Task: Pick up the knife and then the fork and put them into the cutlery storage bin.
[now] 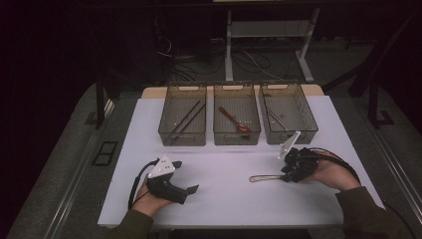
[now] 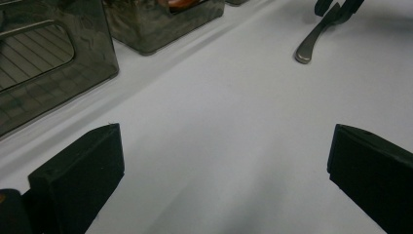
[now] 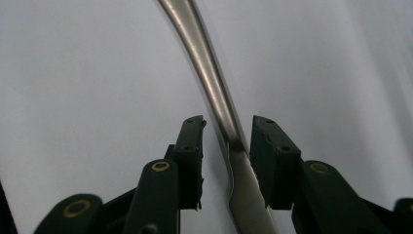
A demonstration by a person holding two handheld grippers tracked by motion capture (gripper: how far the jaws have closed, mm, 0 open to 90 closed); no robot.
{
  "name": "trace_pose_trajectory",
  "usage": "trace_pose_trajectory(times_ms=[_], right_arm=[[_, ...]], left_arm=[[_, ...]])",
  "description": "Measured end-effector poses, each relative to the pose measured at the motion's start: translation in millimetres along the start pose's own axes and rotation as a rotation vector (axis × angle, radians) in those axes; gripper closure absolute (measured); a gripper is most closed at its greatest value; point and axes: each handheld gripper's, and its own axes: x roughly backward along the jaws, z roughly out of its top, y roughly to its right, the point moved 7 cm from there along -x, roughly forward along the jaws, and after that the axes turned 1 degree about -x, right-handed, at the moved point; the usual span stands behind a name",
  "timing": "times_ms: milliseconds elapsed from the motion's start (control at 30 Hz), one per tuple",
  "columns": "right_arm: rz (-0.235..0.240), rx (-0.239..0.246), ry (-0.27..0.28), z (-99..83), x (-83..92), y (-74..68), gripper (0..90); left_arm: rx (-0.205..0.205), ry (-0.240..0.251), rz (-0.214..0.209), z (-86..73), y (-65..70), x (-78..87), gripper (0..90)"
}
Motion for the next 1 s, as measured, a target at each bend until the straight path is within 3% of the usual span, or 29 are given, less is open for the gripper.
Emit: trace_pose_trajectory(times_ms=[167,400,1000], right_arm=[[-0.038,0.052,-0.066,6.8,-4.8,0.3,67.8],[-0.033,0.105,-0.119,11.5,-10.2,1.4,71.0],[-0.03,0.132,-0.157,10.0,-14.5,-2.2,76.4]], left_arm=[[0.003,0.002,0.001,-1.0,-1.7,0.4,0.0],[-0.001,-0.001,-0.003,-0.1,0.2,-0.7,0.0],[0.001,-0.003,-0.002,-1.3,-0.7,-1.1,0.0]])
